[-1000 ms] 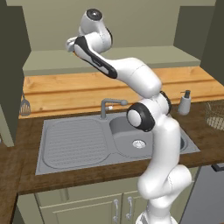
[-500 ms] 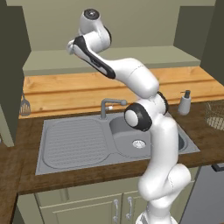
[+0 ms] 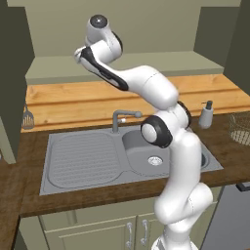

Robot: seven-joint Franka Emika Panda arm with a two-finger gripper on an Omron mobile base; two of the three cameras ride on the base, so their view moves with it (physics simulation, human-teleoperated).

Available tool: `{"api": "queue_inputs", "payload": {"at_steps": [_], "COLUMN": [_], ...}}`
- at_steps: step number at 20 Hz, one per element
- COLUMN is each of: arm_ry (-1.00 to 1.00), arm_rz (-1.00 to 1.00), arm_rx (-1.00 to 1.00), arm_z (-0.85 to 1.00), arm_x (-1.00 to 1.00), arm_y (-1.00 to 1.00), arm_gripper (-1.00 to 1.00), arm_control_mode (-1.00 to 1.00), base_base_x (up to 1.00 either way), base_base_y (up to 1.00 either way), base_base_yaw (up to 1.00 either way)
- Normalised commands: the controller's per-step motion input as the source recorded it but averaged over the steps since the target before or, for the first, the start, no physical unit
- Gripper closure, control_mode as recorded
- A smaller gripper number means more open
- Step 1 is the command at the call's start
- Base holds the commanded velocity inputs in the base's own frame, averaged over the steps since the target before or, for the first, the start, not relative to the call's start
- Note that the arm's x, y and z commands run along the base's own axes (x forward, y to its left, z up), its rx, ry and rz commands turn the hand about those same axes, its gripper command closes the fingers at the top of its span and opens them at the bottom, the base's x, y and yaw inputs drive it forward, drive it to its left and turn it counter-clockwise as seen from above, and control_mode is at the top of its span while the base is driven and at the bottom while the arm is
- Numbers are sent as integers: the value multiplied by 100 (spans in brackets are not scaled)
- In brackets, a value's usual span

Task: Open the cabinet, pick up the bread from the cabinet and place it in the basket. Then move the basket to the dining counter.

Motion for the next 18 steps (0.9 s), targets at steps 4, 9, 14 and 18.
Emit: {"api": "queue_inputs", "payload": {"at_steps": [4,9,14,18], "arm_ry": [-18,-9,-1,0], "arm_rz": [0,0,-13,-28], "arm_rx": [0,0,0,6], "arm_z": [-36,-22,0,31], "arm_x": [0,-3,-69,-100], "arm_y": [0,0,-2,-13], "arm_gripper": [-100,100,100,100], "arm_control_mode": [-100,-100,-100,-100], "base_base_x": [0,0,0,0], "base_base_y": [0,0,0,0], "base_base_yaw": [0,0,0,0]}}
